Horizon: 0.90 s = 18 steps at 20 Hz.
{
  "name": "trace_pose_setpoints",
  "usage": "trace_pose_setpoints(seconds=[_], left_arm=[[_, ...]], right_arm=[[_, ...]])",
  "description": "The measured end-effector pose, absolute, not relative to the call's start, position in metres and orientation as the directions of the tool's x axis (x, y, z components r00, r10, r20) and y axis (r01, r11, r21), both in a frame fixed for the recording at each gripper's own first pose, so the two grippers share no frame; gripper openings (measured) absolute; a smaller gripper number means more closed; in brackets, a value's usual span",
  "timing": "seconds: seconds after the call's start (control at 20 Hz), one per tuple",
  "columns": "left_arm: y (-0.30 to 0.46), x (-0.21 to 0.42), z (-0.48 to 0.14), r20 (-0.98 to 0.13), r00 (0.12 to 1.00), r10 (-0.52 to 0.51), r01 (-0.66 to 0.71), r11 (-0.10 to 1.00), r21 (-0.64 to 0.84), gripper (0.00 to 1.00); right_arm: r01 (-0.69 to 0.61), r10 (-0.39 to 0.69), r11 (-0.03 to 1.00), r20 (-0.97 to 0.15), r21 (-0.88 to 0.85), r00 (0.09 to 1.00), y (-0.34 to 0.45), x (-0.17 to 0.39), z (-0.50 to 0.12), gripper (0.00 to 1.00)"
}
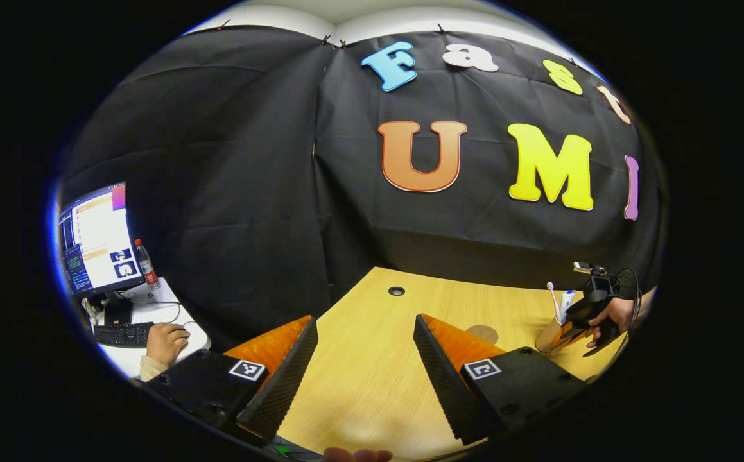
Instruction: Put the toothbrush and toothpaste on the desktop into the cup, then pick up the cup and place it on the coaster on the desktop.
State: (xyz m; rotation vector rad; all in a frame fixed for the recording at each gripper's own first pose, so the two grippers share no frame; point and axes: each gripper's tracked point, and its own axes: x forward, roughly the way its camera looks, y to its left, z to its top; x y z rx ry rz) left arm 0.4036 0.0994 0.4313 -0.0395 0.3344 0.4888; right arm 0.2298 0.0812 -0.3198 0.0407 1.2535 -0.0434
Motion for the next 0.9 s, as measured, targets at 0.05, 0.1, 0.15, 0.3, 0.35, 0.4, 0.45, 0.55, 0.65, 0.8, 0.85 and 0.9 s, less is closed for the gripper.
trace_pose_setpoints(seconds=[0.05,0.1,0.15,0.3,0.35,0.4,0.45,0.55,0.65,0.8,0.85,0.9], left_arm=[[0.0995,0.4036,0.4316,-0.322,0.828,0.458,-0.471,0.881,0.041,0.96],[0.0995,0.4039,0.4313,-0.321,0.827,0.461,-0.475,0.879,0.04,0.96],[0.0997,0.4035,0.4311,-0.322,0.825,0.464,-0.478,0.878,0.039,0.96],[0.1007,0.4024,0.4317,-0.319,0.823,0.47,-0.483,0.874,0.043,0.96],[0.1013,0.4026,0.4322,-0.317,0.822,0.474,-0.486,0.873,0.045,0.96],[0.1017,0.4024,0.4324,-0.316,0.82,0.476,-0.488,0.872,0.047,0.96],[0.1019,0.4025,0.4327,-0.316,0.818,0.48,-0.491,0.87,0.049,0.96],[0.1028,0.4021,0.4333,-0.317,0.813,0.488,-0.499,0.865,0.051,0.96],[0.1035,0.4024,0.4328,-0.312,0.81,0.496,-0.509,0.86,0.046,0.96],[0.1037,0.4015,0.4318,-0.315,0.804,0.504,-0.521,0.853,0.033,0.96],[0.1043,0.4015,0.4307,-0.317,0.802,0.507,-0.527,0.85,0.026,0.96],[0.1046,0.4015,0.4299,-0.319,0.8,0.508,-0.53,0.848,0.022,0.96]], right_arm=[[0.04,-0.013,0.999,-0.946,0.0,0.323,0.0836,0.2304,-0.3176,0.25],[0.032,-0.008,0.999,-0.944,0.003,0.33,0.0865,0.2277,-0.3152,0.25],[0.032,-0.002,0.999,-0.942,0.009,0.334,0.0879,0.2275,-0.3134,0.25],[0.02,0.007,1.0,-0.936,0.015,0.352,0.0877,0.2257,-0.3124,0.24],[0.019,0.012,1.0,-0.934,0.02,0.357,0.0875,0.2252,-0.3112,0.24],[0.018,0.016,1.0,-0.931,0.024,0.366,0.0886,0.2248,-0.3097,0.24],[0.01,0.016,1.0,-0.927,0.021,0.375,0.0875,0.2248,-0.3101,0.24],[0.004,0.016,1.0,-0.938,0.019,0.347,0.0882,0.2238,-0.3147,0.22],[-0.009,0.021,1.0,-0.957,0.019,0.29,0.0904,0.221,-0.3167,0.24],[-0.01,0.015,1.0,-0.957,0.013,0.291,0.0914,0.2248,-0.3125,0.24],[-0.012,0.009,1.0,-0.959,0.005,0.284,0.0913,0.2245,-0.3144,0.24],[-0.012,0.005,1.0,-0.96,0.002,0.281,0.0923,0.224,-0.3134,0.22]])
